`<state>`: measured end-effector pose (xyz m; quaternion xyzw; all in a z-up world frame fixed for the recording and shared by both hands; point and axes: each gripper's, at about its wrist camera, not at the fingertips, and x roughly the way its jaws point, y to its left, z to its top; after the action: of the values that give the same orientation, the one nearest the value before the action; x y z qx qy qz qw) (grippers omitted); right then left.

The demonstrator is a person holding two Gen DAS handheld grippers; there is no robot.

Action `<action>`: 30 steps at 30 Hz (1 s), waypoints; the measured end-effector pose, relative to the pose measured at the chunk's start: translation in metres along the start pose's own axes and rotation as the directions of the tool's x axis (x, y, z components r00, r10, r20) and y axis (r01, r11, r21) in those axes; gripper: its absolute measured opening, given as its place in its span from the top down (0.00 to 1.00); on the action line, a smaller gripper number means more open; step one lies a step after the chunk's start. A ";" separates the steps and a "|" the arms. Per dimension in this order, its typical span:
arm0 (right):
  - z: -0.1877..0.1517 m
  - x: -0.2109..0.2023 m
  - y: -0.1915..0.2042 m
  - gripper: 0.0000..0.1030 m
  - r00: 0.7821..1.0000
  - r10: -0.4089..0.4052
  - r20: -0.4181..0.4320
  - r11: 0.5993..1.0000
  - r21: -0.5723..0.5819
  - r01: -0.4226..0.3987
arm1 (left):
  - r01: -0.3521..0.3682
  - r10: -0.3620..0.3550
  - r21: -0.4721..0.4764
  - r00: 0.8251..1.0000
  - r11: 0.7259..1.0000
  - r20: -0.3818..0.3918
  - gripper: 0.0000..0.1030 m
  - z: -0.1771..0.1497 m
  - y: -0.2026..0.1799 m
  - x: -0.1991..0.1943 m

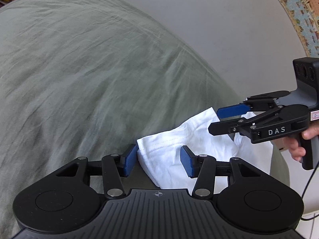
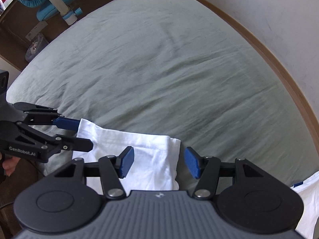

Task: Fold clothes
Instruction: 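Close both tools on the edge of the shirt flap, then lift the flap with both tools and fold it onto the shirt strip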

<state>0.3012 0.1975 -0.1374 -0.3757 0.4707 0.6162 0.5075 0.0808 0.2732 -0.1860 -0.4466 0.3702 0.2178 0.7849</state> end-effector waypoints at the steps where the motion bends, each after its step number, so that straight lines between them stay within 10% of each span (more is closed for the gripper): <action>1: -0.001 0.001 -0.001 0.42 1.000 0.002 0.000 1.000 -0.002 -0.002 | -0.006 0.006 0.003 1.000 1.000 -0.002 0.55 -0.001 0.000 -0.001; 18: -0.001 0.013 -0.004 0.45 1.000 0.028 -0.006 1.000 0.008 -0.028 | 0.000 0.000 -0.028 1.000 1.000 -0.017 0.52 -0.004 -0.010 0.007; 26: 0.000 0.014 -0.011 0.87 0.999 0.054 0.004 0.997 0.049 -0.055 | 0.009 -0.010 -0.026 0.999 1.000 -0.031 0.83 -0.003 -0.004 0.005; 30: -0.001 0.005 0.002 0.89 0.999 0.020 0.025 1.000 0.005 -0.020 | 0.016 -0.016 0.020 1.000 1.000 -0.020 0.90 -0.002 -0.013 -0.002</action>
<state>0.2979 0.1975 -0.1415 -0.3618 0.4697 0.6247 0.5081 0.0874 0.2653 -0.1781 -0.4439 0.3763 0.2034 0.7874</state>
